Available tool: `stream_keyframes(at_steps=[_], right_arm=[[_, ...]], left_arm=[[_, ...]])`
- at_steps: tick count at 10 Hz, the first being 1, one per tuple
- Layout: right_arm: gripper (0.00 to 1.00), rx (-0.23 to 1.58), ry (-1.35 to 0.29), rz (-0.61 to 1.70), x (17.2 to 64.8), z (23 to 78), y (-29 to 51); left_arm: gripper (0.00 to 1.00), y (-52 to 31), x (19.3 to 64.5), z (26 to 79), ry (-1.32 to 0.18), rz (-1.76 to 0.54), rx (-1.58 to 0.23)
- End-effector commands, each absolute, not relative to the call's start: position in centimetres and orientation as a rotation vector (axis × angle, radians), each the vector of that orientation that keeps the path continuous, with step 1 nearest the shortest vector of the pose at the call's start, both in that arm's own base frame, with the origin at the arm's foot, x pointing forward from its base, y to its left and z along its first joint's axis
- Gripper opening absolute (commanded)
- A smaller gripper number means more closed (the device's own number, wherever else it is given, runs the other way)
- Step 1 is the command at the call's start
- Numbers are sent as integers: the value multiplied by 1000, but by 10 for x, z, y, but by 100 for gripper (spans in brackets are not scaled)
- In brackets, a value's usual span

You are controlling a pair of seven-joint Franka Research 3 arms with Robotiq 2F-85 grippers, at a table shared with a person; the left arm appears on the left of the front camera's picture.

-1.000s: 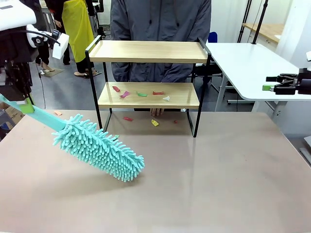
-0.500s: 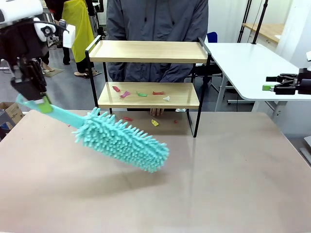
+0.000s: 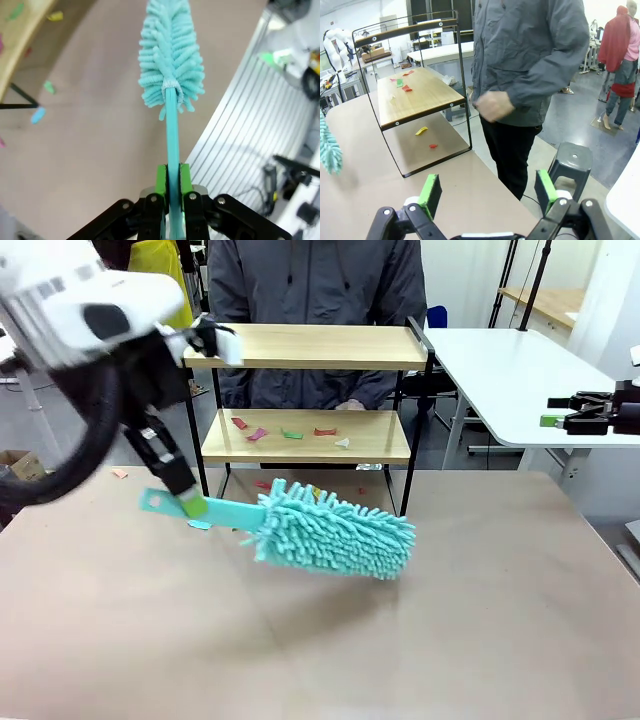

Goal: Clean the shelf.
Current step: Clean the specific section of the Shelf indicated by the human with the Duster.

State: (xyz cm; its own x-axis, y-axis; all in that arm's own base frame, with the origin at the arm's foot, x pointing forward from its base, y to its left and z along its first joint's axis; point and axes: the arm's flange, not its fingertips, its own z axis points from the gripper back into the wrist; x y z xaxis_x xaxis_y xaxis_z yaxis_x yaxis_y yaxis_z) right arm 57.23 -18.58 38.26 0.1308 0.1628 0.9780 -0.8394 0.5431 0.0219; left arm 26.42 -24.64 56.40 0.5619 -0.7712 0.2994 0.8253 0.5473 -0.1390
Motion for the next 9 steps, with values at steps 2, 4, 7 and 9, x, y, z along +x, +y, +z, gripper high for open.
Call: stream_keyframes(at_steps=[2, 4, 7, 9], right_arm=[[100, 678, -1218, 800, 571, 390, -181], [100, 678, -1218, 800, 571, 390, -181], [100, 678, -1218, 800, 571, 390, -181], [100, 678, -1218, 800, 571, 390, -181]], left_arm=[[13, -273, 253, 533, -299, -766, -236], [13, -273, 260, 533, -332, -711, -238], [13, -275, 256, 531, -307, -744, -257], [13, -292, 261, 542, -320, -732, -280]])
